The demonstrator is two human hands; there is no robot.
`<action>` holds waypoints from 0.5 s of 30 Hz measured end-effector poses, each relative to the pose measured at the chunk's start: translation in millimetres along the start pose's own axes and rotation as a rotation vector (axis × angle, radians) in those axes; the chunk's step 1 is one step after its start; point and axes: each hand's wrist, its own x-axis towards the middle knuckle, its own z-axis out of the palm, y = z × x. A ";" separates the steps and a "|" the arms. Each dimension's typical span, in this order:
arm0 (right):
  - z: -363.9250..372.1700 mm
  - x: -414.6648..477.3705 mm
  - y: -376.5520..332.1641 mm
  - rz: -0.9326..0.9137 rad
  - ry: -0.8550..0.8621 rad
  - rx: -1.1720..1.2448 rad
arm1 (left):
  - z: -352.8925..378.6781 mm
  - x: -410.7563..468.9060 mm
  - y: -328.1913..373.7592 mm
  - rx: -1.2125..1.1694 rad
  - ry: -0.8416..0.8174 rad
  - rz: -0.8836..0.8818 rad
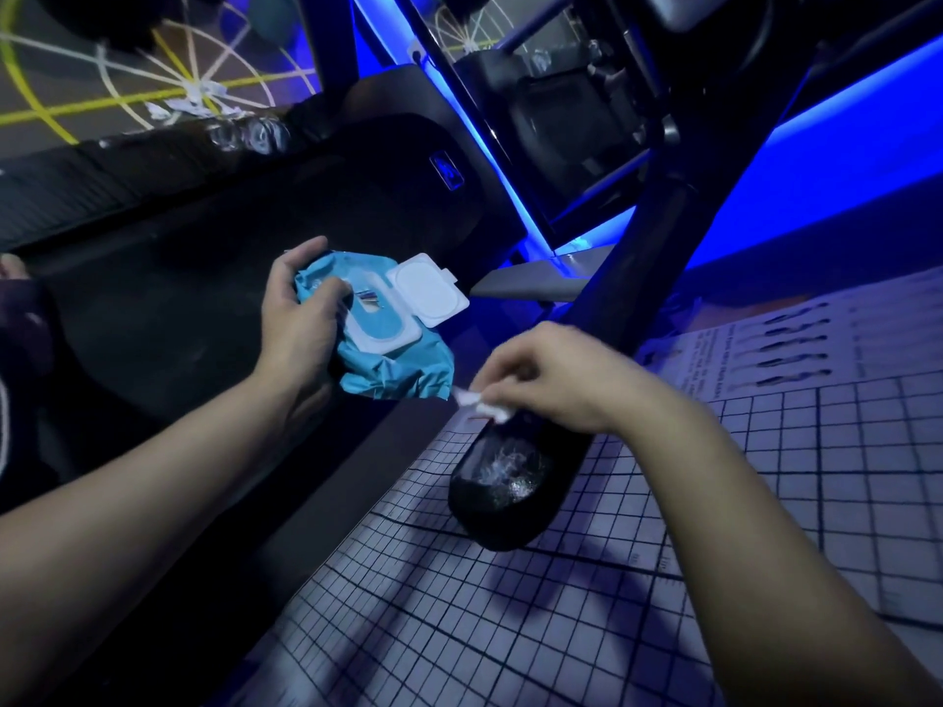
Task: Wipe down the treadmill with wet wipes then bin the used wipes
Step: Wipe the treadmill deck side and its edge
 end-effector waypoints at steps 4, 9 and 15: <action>10.7 -2.6 1.1 0.187 -0.001 -0.256 | -5.6 -1.7 3.5 -0.026 0.016 0.004; 44.7 -27.1 -35.1 0.079 -0.082 -0.257 | -8.6 -8.3 7.4 -0.043 0.008 -0.006; 48.2 -49.0 -23.2 0.005 0.158 -0.100 | -12.2 -24.1 9.7 -0.023 0.014 0.043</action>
